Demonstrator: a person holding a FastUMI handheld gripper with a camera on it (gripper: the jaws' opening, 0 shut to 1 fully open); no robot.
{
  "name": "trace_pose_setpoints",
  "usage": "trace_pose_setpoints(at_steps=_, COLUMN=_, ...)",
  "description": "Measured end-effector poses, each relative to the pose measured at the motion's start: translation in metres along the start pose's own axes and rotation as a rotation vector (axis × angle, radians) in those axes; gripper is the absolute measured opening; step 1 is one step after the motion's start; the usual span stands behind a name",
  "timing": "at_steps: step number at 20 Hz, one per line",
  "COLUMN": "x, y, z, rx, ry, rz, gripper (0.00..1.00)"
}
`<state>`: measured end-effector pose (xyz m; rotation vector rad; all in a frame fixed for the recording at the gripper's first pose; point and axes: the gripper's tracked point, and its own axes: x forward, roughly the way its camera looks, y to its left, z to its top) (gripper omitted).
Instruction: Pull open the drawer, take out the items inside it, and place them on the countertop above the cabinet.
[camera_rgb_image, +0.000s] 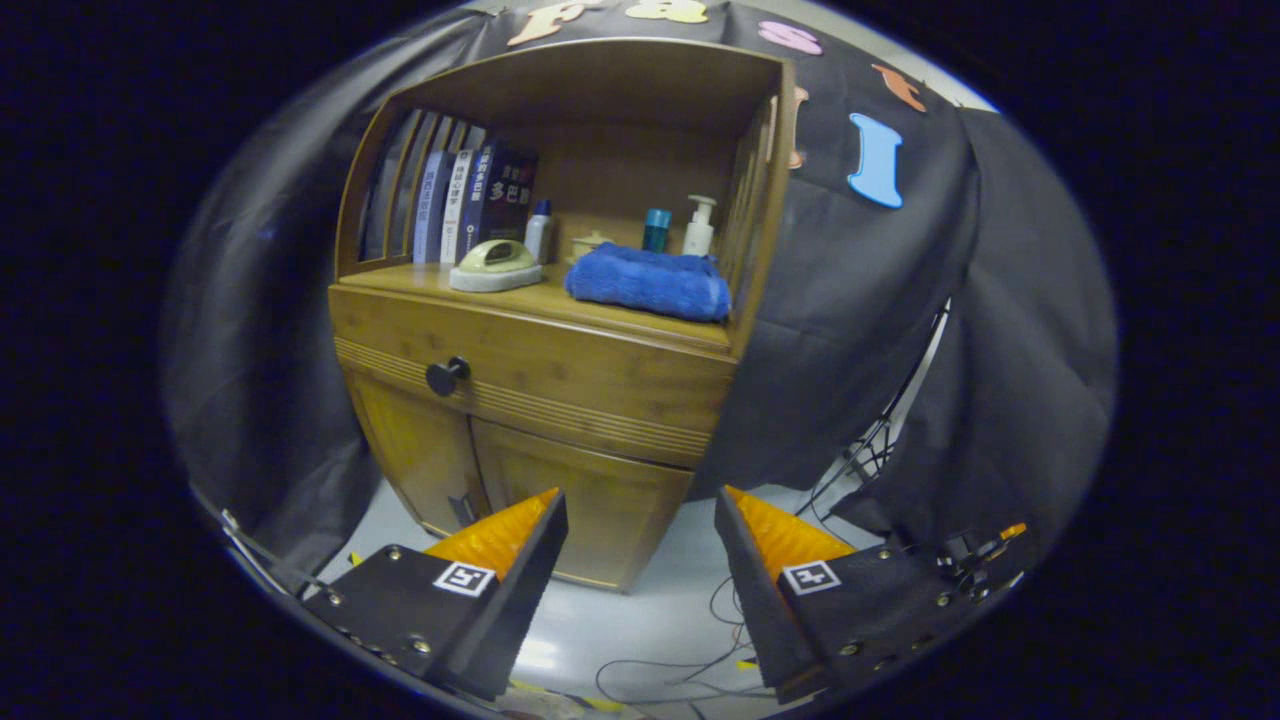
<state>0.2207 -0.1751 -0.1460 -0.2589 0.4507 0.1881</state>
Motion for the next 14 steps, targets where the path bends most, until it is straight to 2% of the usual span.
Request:
trace_pose_setpoints(at_steps=7, x=0.024, y=-0.083, z=-0.016, rx=0.123, ry=-0.126, rz=-0.056, gripper=0.89)
trace_pose_setpoints(at_steps=14, x=0.018, y=-0.106, z=-0.025, rx=0.191, ry=-0.133, rz=-0.048, gripper=0.9)
